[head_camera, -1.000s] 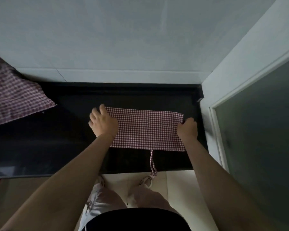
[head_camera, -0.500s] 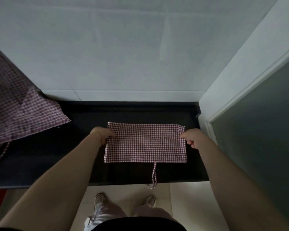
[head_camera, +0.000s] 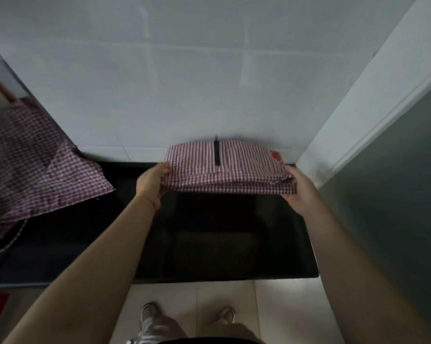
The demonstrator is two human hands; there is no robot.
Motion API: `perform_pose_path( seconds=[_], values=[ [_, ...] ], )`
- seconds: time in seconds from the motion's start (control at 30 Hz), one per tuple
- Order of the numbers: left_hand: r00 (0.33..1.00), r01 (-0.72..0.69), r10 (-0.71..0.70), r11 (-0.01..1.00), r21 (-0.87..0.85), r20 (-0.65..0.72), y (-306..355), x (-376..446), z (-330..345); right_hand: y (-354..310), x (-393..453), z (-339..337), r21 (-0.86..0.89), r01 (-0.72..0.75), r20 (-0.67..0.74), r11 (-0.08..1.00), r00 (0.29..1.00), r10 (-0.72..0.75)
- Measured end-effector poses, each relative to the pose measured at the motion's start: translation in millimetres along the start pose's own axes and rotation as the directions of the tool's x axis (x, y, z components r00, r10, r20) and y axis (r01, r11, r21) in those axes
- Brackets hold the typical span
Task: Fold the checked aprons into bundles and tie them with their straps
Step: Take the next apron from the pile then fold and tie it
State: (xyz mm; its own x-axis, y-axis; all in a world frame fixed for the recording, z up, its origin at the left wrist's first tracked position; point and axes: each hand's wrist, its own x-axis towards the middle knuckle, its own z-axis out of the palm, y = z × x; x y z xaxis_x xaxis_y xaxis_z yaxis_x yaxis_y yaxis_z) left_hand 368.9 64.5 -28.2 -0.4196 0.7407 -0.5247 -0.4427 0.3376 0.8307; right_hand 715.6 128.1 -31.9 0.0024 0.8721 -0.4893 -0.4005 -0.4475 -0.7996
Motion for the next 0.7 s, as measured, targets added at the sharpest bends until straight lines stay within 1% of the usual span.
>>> perform_pose_path(
  seconds=[0.03, 0.1, 0.17, 0.23, 0.3, 0.33, 0.37, 0.4, 0.43, 0.47, 0.5, 0.53, 0.57, 0.6, 0.67, 0.7],
  values=[
    [0.999, 0.026, -0.022, 0.990, 0.140, -0.029, -19.6, 2.9, -10.3, 17.7, -1.4, -9.2, -0.118, -0.072, -0.020, 0.990, 0.997, 0.070],
    [0.992, 0.124, -0.107, 0.924, 0.362, -0.065, -61.9, 6.0, -36.3, 52.9, -7.2, -27.6, -0.308, -0.191, -0.084, 0.932, 0.981, 0.174],
    [0.973, 0.229, -0.204, 0.851, 0.472, -0.104, -102.5, 5.3, -61.2, 83.6, -14.5, -43.1, -0.428, -0.301, -0.166, 0.852, 0.953, 0.254],
    [0.963, 0.268, -0.220, 0.813, 0.518, -0.154, -128.7, 5.6, -72.5, 104.2, -17.1, -54.3, -0.462, -0.380, -0.232, 0.802, 0.924, 0.304],
    [0.964, 0.261, -0.173, 0.773, 0.579, -0.204, -131.6, -1.6, -66.7, 114.9, -14.5, -61.0, -0.464, -0.416, -0.276, 0.782, 0.907, 0.319],
    [0.963, 0.260, -0.144, 0.727, 0.636, -0.229, -128.2, -7.0, -59.2, 117.4, -11.6, -63.2, -0.464, -0.420, -0.286, 0.780, 0.904, 0.317],
    [0.962, 0.253, -0.091, 0.655, 0.712, -0.258, -124.0, -13.1, -49.9, 117.5, -10.9, -62.1, -0.465, -0.421, -0.296, 0.779, 0.903, 0.311],
    [0.959, 0.226, 0.017, 0.553, 0.802, -0.282, -122.7, -16.4, -40.7, 118.0, -8.2, -60.6, -0.462, -0.420, -0.298, 0.781, 0.903, 0.310],
    [0.949, 0.171, 0.168, 0.438, 0.882, -0.267, -122.2, -20.2, -33.0, 117.2, -6.5, -55.9, -0.466, -0.416, -0.305, 0.781, 0.904, 0.299],
    [0.933, 0.088, 0.301, 0.338, 0.937, -0.196, -123.4, -24.0, -25.0, 117.8, -4.6, -51.7, -0.496, -0.408, -0.314, 0.767, 0.907, 0.280],
    [0.916, -0.024, 0.391, 0.268, 0.963, -0.086, -126.7, -25.5, -16.1, 119.2, -2.5, -48.4, -0.556, -0.398, -0.332, 0.730, 0.911, 0.244],
    [0.904, -0.141, 0.427, 0.219, 0.965, 0.035, -131.9, -26.1, -5.4, 122.1, -1.1, -47.4, -0.633, -0.377, -0.347, 0.676, 0.919, 0.188],
    [0.899, -0.240, 0.412, 0.181, 0.954, 0.148, -136.8, -25.7, 4.5, 123.7, -3.4, -44.2, -0.710, -0.344, -0.345, 0.615, 0.931, 0.122],
    [0.899, -0.310, 0.368, 0.147, 0.939, 0.239, -144.5, -24.6, 13.9, 126.4, -6.0, -44.2, -0.765, -0.311, -0.332, 0.564, 0.941, 0.068],
    [0.909, -0.377, 0.223, 0.076, 0.923, 0.353, -163.3, -22.0, 20.6, 130.3, -11.6, -47.9, -0.828, -0.243, -0.297, 0.505, 0.954, -0.028],
    [0.909, -0.394, 0.161, 0.040, 0.918, 0.384, -177.2, -20.4, 16.9, 131.2, -13.5, -53.1, -0.855, -0.199, -0.271, 0.479, 0.959, -0.086]
  ],
)
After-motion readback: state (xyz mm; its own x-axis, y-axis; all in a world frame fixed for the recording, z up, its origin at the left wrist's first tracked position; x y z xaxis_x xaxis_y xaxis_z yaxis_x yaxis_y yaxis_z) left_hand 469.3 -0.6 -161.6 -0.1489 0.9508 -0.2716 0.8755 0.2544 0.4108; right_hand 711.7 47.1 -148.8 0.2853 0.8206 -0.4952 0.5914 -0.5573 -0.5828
